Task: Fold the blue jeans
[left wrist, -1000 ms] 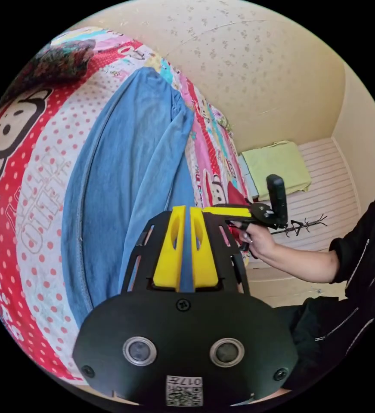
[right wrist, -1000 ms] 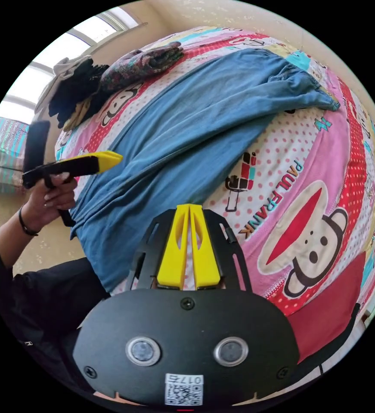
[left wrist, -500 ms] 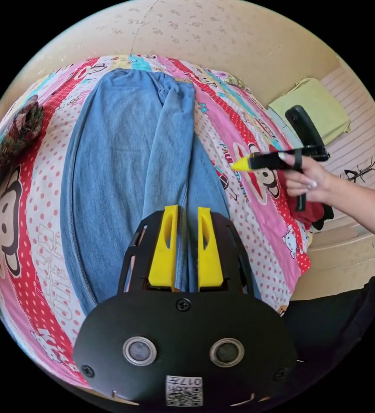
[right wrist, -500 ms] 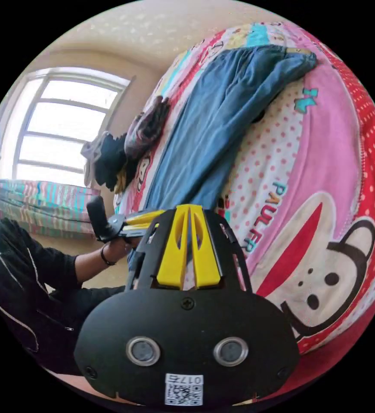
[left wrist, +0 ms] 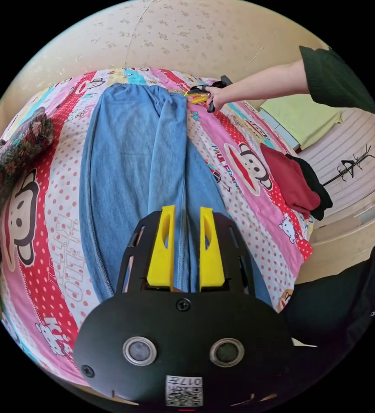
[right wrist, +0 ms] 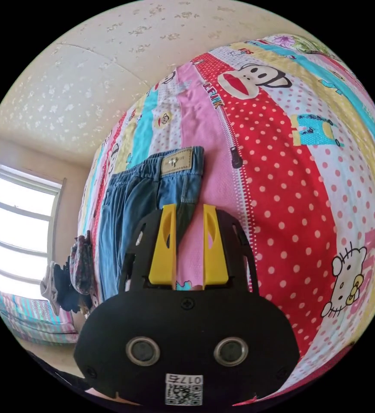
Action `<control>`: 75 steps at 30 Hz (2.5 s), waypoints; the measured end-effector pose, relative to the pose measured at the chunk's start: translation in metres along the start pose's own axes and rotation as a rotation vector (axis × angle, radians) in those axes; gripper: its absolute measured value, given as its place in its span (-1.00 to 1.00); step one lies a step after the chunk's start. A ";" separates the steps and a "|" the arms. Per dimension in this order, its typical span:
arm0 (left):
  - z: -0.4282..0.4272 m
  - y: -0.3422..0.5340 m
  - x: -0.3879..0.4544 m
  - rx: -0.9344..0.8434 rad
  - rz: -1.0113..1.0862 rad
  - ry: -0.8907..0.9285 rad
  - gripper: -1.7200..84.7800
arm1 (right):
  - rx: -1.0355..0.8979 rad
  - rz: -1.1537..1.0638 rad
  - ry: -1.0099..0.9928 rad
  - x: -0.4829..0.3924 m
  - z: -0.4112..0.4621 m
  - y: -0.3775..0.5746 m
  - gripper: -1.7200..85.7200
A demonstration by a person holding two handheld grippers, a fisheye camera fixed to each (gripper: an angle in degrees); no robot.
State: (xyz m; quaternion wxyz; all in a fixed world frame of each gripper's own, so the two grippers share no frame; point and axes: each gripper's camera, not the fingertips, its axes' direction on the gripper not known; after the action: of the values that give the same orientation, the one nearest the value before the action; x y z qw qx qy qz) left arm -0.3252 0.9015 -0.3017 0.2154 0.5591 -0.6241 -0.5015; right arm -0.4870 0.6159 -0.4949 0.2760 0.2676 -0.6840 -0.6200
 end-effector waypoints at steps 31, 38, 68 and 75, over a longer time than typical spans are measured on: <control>-0.084 -0.006 -0.146 0.114 -0.443 0.044 -0.96 | 0.007 -0.129 -0.372 -0.192 0.144 -0.016 -0.90; -0.085 0.010 -0.167 0.208 -0.556 0.197 -0.96 | -0.060 -0.159 -0.517 -0.191 0.136 0.008 -0.75; -0.156 0.061 -0.026 -0.070 -0.191 0.188 -0.82 | -0.546 -0.437 -0.283 -0.224 -0.039 0.512 -0.78; -0.148 0.054 0.000 -0.173 -0.091 0.124 -0.81 | -0.520 -0.218 -0.275 -0.199 -0.060 0.566 -0.79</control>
State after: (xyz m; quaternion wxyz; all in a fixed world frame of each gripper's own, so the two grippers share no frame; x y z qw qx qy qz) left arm -0.2281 0.8372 -0.1949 0.2779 0.5962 -0.5380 -0.5272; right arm -0.3177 0.7652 0.0640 0.1720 0.1735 -0.5006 -0.8305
